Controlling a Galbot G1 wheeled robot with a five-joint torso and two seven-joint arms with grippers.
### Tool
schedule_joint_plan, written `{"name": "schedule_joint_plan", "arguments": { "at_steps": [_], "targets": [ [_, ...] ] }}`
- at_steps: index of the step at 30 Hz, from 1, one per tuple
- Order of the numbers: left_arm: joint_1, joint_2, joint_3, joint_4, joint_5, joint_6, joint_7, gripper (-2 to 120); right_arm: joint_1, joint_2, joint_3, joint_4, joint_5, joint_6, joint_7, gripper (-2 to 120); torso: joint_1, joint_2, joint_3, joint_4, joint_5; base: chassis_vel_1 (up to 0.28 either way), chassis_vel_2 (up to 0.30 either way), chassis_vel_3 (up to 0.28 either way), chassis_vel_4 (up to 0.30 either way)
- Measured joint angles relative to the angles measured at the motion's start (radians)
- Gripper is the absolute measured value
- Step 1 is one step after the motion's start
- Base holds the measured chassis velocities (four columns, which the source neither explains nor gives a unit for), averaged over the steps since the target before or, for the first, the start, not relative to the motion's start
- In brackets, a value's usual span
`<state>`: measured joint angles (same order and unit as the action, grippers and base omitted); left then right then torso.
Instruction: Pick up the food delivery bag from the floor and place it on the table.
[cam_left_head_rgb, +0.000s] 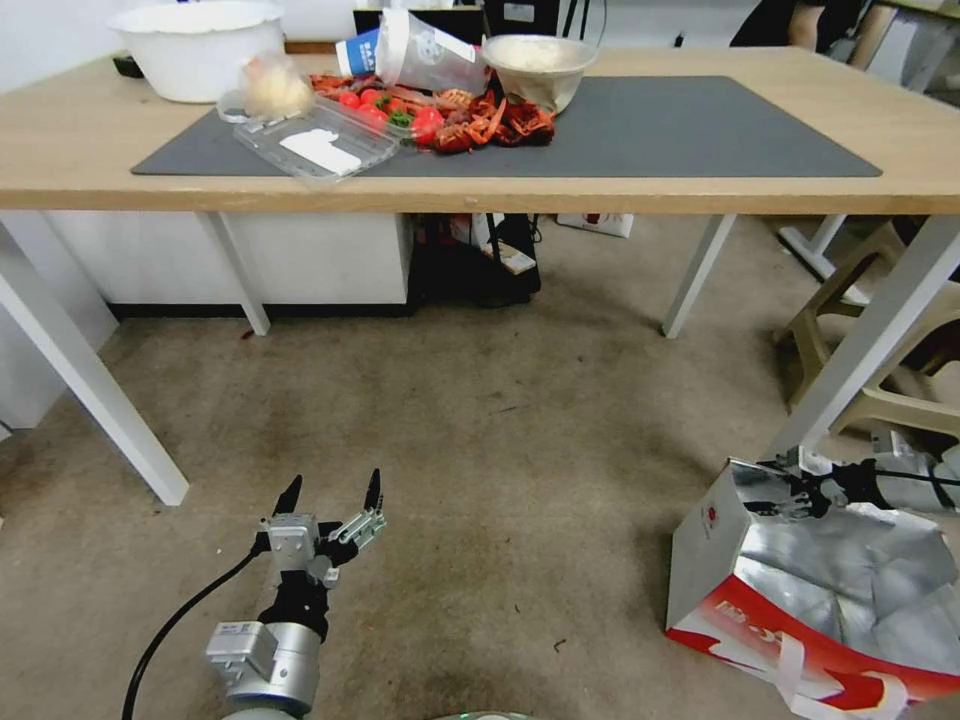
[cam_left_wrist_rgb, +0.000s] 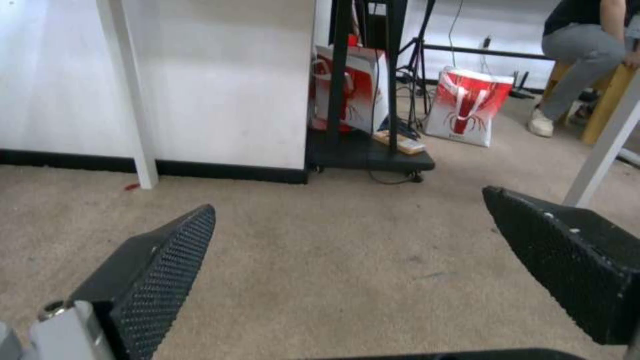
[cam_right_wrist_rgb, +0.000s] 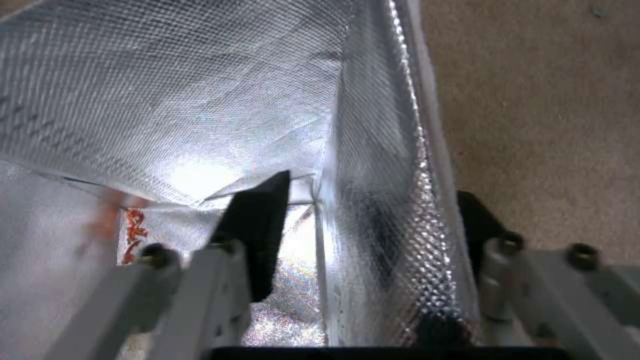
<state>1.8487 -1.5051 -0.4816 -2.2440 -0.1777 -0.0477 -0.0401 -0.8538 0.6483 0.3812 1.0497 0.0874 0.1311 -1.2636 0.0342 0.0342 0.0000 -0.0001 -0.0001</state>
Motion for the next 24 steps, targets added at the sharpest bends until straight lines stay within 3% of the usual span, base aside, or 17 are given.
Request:
{"name": "schedule_joint_plan", "arguments": {
  "at_steps": [1,5,8,9,12,20,24],
  "targets": [
    [0.0,0.0,0.0,0.0,0.0,0.0,0.0,100,0.0,0.0,0.0,0.0,0.0,0.0,0.0,43,0.0,0.0,0.0,0.0,0.0,0.0,0.0,0.0,0.0],
    [0.004,-0.008,0.003,-0.002,0.005,-0.008,0.001,100,0.002,0.002,0.001,-0.004,0.002,0.012,0.0,24,0.0,0.0,0.0,0.0,0.0001,0.0,0.0,0.0,0.0],
    [0.004,-0.008,0.004,-0.001,0.005,-0.01,0.001,100,0.002,0.003,0.002,-0.005,0.004,0.018,0.0,19,0.0,0.0,0.0,0.0,0.0001,0.0,0.0,0.0,0.0],
    [0.005,-0.008,0.003,-0.002,0.005,-0.012,0.0,100,0.002,0.003,0.004,-0.007,0.01,0.027,0.0,10,0.0,0.0,0.0,0.0,0.0,0.0,0.0,0.0,0.0],
    [0.006,-0.005,0.001,-0.005,0.0,-0.012,0.0,100,-0.005,0.003,0.008,-0.007,0.03,0.035,-0.001,0,0.0,0.0,0.0,0.0001,0.0001,0.0,0.0,0.0,0.0],
    [0.008,-0.003,0.0,-0.015,-0.005,-0.012,0.003,100,-0.027,-0.003,0.038,0.014,0.105,0.033,-0.061,0,0.0,0.0,0.0,0.0001,0.0002,0.0,0.0,0.0,0.0],
    [0.007,0.0,-0.002,-0.017,-0.006,-0.019,0.007,100,-0.082,-0.022,0.075,0.091,0.182,-0.014,-0.109,0,0.0,0.0,0.0,0.0001,0.0002,0.0,0.0,0.0,0.0]
  ]
}}
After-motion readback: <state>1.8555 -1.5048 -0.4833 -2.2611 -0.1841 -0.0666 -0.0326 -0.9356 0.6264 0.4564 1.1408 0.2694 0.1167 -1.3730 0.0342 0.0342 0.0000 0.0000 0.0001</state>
